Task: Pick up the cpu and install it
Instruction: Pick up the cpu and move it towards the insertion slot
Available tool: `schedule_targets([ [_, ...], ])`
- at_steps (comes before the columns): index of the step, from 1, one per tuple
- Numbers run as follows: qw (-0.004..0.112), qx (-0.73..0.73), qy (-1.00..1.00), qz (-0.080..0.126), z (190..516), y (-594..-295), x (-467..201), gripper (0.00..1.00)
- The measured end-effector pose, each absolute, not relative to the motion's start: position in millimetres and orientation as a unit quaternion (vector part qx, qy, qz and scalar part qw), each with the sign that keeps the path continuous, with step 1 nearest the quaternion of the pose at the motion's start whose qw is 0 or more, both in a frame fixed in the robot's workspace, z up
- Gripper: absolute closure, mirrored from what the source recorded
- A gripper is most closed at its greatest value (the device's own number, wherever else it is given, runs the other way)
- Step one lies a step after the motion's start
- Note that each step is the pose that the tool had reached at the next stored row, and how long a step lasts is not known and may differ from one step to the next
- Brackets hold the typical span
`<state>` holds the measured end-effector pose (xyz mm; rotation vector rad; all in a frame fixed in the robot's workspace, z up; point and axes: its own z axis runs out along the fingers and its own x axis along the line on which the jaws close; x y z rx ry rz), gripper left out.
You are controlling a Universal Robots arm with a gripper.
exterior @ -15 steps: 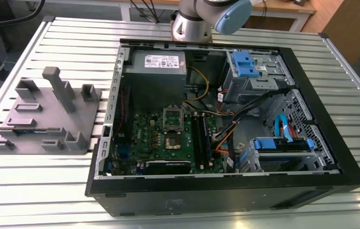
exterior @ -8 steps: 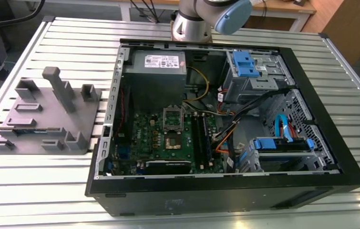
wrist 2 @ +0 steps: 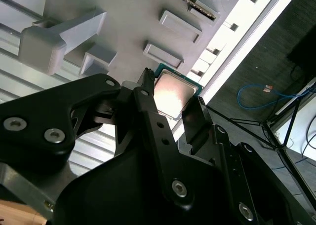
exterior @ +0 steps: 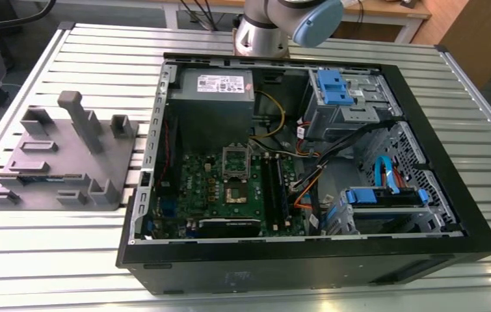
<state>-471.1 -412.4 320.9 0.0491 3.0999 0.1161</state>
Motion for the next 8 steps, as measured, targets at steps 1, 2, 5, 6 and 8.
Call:
schedule_targets([
  [1,0.02,0.016,0.999,0.037,322.4,-412.4,-471.1,0.53],
  [2,0.02,0.016,0.999,0.037,323.9,-412.4,-471.1,0.53],
  [5,0.02,0.016,0.999,0.037,329.1,-412.4,-471.1,0.53],
  [6,0.02,0.016,0.999,0.037,330.8,-412.4,-471.1,0.53],
  [8,0.02,0.016,0.999,0.037,333.9,-412.4,-471.1,0.53],
])
